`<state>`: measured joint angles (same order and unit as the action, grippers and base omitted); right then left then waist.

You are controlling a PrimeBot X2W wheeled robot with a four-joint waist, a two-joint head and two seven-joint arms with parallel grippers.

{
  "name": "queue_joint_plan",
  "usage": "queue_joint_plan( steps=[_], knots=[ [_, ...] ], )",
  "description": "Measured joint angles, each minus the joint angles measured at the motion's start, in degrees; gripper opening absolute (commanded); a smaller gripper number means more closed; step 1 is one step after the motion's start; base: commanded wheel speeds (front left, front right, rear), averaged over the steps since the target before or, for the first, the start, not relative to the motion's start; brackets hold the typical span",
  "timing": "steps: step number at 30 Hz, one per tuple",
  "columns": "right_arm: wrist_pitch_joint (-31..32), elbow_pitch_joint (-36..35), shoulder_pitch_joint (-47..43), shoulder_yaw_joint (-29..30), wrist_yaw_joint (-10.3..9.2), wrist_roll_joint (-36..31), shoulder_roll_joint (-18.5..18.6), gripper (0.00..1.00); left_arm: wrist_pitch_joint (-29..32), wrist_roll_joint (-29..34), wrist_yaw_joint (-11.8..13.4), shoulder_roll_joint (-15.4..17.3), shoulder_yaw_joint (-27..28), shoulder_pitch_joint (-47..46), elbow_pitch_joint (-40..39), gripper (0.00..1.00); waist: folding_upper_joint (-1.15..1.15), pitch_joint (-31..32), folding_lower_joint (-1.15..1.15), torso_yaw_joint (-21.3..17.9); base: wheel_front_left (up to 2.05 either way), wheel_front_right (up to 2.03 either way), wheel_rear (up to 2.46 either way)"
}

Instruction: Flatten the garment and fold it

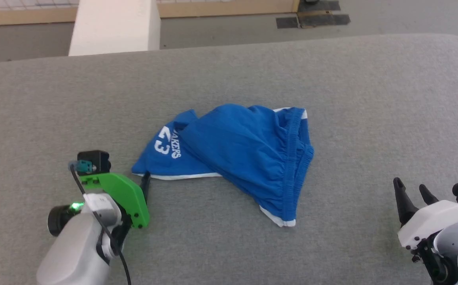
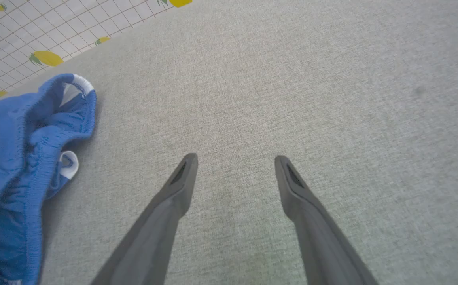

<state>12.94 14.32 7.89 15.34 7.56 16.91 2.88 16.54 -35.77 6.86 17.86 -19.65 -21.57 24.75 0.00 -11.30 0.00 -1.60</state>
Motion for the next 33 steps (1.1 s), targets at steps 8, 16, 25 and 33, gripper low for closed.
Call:
queue_joint_plan(
  steps=[8,16,25,33],
  knots=[
    [-0.41,0.41,0.17,0.11,0.00,0.44,0.01,1.00,0.84,0.02,-0.27,0.42,0.21,-4.17,4.33,0.49,0.00,-2.14,0.00,-2.50,0.00,0.00,0.00],
    [-1.38,1.70,0.26,-0.35,0.00,1.07,0.03,1.00,2.43,-1.97,-2.30,0.31,0.07,-4.86,4.28,0.00,0.00,-2.69,0.00,-2.34,0.00,0.00,0.00],
    [-0.25,-2.38,-0.24,-4.61,0.00,-0.77,0.08,1.00,-8.62,-5.63,-2.31,-2.37,4.64,-0.05,-2.82,0.00,0.00,-0.56,0.00,-0.71,0.00,0.00,0.00],
    [9.88,-14.19,-8.87,-17.80,0.00,-1.33,0.04,1.00,-13.36,-5.66,-2.18,-4.86,3.91,8.28,-9.23,0.00,0.00,0.80,0.00,1.79,0.00,0.00,0.00]
  ],
)
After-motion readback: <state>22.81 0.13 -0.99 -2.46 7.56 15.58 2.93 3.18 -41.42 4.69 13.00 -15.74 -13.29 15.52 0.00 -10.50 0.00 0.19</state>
